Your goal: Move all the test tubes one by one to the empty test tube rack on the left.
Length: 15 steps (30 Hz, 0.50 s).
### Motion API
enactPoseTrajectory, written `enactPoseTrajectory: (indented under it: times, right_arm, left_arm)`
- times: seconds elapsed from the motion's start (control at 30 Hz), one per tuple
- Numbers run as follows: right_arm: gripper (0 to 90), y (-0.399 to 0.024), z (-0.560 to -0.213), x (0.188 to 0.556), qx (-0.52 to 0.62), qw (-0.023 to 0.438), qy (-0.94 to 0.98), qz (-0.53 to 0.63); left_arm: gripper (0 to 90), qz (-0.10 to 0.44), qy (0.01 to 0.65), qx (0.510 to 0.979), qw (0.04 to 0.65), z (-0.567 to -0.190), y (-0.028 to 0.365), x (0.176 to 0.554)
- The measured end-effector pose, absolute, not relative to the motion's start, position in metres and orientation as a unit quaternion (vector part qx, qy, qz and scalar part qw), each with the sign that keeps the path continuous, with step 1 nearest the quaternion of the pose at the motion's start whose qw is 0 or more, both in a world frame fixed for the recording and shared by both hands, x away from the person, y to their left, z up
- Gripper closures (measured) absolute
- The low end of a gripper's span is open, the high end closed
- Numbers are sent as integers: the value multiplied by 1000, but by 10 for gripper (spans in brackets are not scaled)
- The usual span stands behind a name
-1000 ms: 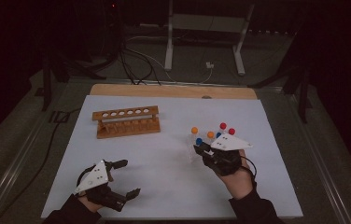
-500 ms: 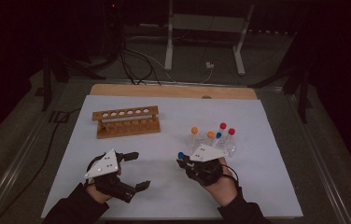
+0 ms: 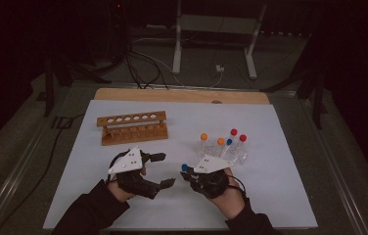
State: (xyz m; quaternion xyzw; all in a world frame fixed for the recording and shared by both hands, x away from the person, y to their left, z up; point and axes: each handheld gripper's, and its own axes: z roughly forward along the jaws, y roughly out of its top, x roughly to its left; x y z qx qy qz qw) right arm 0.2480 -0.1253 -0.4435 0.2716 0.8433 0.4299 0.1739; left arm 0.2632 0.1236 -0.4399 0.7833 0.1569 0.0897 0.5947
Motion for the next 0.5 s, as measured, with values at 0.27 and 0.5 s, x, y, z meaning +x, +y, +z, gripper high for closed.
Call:
enactPoseTrajectory:
  times: [0.27,0.5]
  right_arm:
    - [771,-124,-445,248,270,170,845,429]
    - [771,-124,-444,248,270,169,845,430]
  left_arm:
    - [347,89,146,793,585,-438,106,271]
    - [540,94,144,797,579,-441,93,275]
